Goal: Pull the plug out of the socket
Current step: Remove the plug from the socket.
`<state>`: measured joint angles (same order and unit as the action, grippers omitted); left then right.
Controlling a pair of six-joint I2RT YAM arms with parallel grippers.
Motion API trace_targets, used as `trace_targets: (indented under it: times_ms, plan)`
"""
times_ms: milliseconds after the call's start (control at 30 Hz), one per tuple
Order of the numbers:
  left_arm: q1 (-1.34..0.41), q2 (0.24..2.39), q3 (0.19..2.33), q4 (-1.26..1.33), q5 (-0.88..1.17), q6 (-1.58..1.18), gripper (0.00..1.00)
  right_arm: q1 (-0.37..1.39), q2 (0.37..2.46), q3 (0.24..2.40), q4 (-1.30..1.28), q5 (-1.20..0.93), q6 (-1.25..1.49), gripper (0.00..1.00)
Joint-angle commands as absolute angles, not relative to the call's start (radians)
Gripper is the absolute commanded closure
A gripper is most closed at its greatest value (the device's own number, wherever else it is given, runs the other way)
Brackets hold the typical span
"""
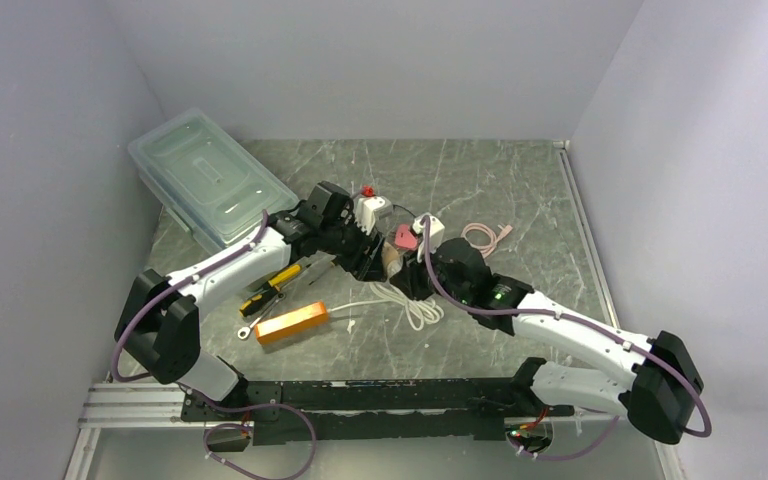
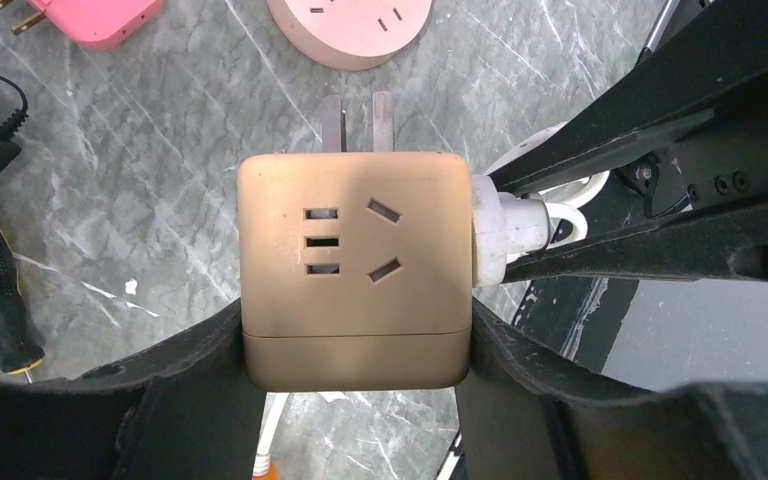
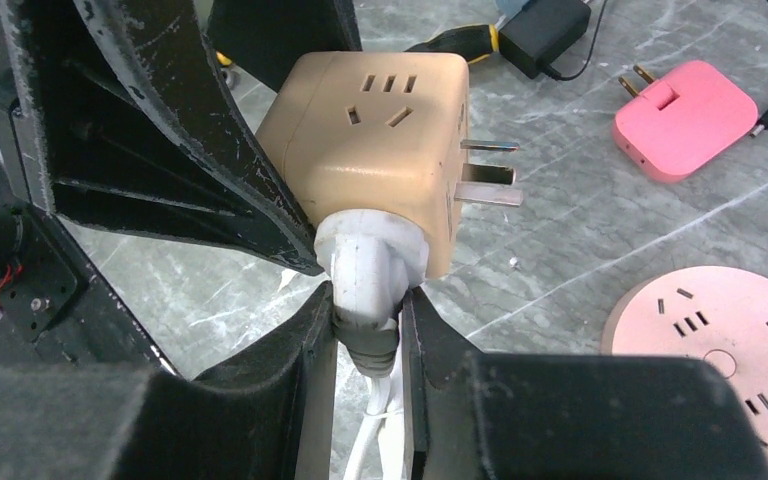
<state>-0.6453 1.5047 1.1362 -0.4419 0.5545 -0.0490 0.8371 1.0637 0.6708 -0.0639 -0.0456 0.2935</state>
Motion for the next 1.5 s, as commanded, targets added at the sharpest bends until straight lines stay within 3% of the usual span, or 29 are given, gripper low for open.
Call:
trace_targets:
  times_ms: [0,267,433,567,800,933,1000,1200,1467]
  plan:
    - [-0.626,1.518,1.156,-0.455,0.478,-0.041,1.0,0.893,1.013,0.712,-0.057,0.084,0.329,1.0]
    - [-0.613,1.547,1.159,-0.449,0.465,-0.074,1.0,1.083,1.102,0.78,-0.157,0.446,0.341,1.0]
    - [-0.609,1.547,1.155,-0.442,0.463,-0.081,1.0,1.116,1.124,0.788,-0.158,0.492,0.384,1.0]
    - [-0.609,1.539,1.151,-0.438,0.467,-0.067,1.0,1.089,1.071,0.747,-0.118,0.414,0.39,1.0]
    - [-0.639,1.519,1.156,-0.462,0.488,0.055,1.0,0.831,1.0,0.64,-0.013,-0.018,0.382,1.0]
    - [-0.641,1.518,1.154,-0.479,0.459,0.05,1.0,0.791,1.002,0.637,-0.02,-0.037,0.353,1.0]
    - [-0.639,1.53,1.16,-0.482,0.456,0.037,1.0,0.809,1.001,0.646,-0.041,0.034,0.348,1.0]
    - [-0.602,1.578,1.187,-0.479,0.544,-0.025,1.0,1.087,1.019,0.65,-0.055,0.536,0.332,1.0]
    - [-0.584,1.588,1.19,-0.479,0.553,-0.036,1.0,1.228,1.157,0.733,-0.151,0.792,0.389,1.0]
